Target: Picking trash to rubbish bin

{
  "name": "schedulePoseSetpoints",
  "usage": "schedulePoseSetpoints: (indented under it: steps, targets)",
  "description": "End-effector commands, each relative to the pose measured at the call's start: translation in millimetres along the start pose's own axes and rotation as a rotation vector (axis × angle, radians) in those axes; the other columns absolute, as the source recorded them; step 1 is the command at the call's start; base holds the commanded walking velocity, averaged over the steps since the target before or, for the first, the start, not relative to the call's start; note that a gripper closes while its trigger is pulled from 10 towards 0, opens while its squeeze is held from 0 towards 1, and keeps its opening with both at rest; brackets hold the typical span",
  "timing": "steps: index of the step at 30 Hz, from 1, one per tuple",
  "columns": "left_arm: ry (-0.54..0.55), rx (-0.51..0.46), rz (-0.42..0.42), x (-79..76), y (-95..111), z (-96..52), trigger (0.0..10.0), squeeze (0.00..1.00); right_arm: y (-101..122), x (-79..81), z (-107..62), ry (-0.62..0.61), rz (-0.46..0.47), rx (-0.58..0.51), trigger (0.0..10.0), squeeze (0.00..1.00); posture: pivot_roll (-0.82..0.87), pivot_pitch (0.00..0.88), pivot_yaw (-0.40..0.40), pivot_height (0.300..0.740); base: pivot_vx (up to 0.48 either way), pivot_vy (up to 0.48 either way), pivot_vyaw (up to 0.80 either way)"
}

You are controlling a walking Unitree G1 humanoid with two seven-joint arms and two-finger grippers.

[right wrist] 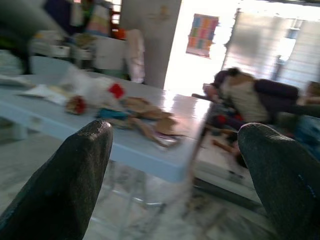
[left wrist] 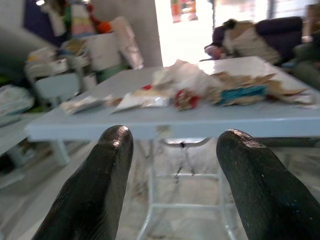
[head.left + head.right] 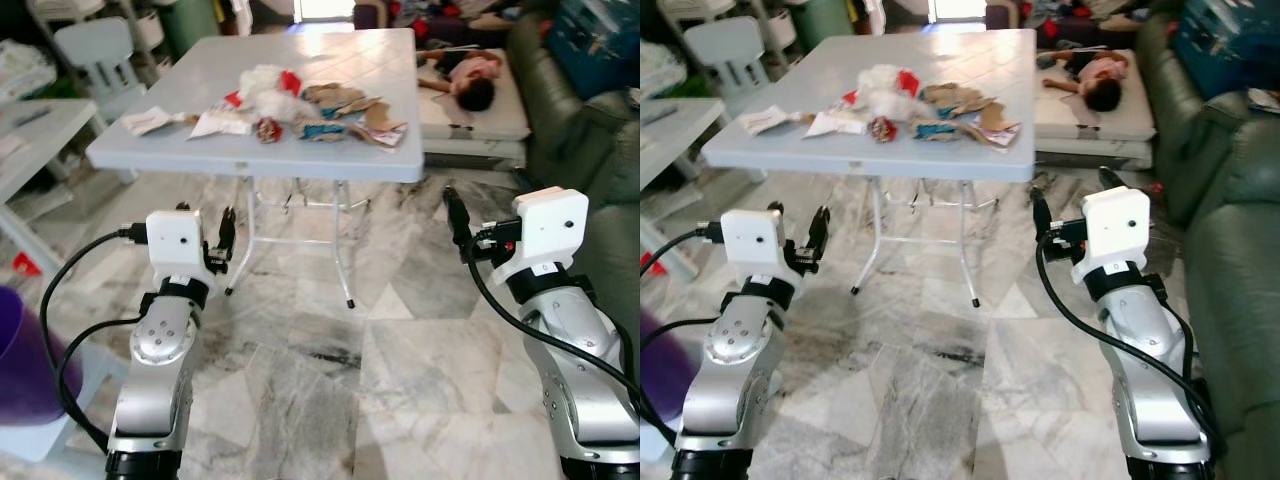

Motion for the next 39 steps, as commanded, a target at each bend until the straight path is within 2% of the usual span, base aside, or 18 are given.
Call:
schedulePoseSetpoints:
  steps: [1, 5, 16, 30, 39]
  targets:
    - [-0.007, 0.027, -0.008, 1.2, -5.3, -2.0, 10.0, 0.0, 4.4, 4.5, 0.2, 0.019, 0.009, -0.014, 10.0, 0.0, -0.03, 0.065, 0.053, 0.74, 0.0, 0.0, 0.77]
    - [-0.014, 0.029, -0.016, -0.6, -4.9, -1.4, 10.0, 0.0, 3.9, 5.7, 0.1, 0.027, 0.017, -0.009, 10.0, 0.0, -0.03, 0.066, 0.052, 0.74, 0.0, 0.0, 0.77]
    - [-0.02, 0.025, -0.03, -3.0, -2.5, 1.2, 10.0, 0.0, 3.9, 5.9, 1.1, 0.027, 0.011, -0.006, 10.0, 0.0, -0.04, 0.07, 0.05, 0.74, 0.0, 0.0, 0.04]
    - [-0.037, 0.027, -0.037, -5.7, -2.3, 1.2, 10.0, 0.0, 3.8, 7.0, 1.8, 0.033, 0.005, -0.006, 10.0, 0.0, -0.04, 0.072, 0.049, 0.74, 0.0, 0.0, 0.77]
    - [-0.048, 0.028, -0.049, -7.4, -2.5, 0.5, 10.0, 0.0, 3.3, 6.7, 1.9, 0.033, 0.004, -0.005, 10.0, 0.0, -0.04, 0.071, 0.044, 0.74, 0.053, 0.0, 0.0]
Point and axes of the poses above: a point about 5 cm out from each wrist's last joint towards the gripper, its own z axis pointing out of the wrist towards the gripper, its own y axis along the axis of the wrist's last joint, x = y × z, the point moved 3 cm from there along z, pointing out of the wrist towards the gripper, and after that the axes turned 11 degrees about z, right-handed, at the moved point
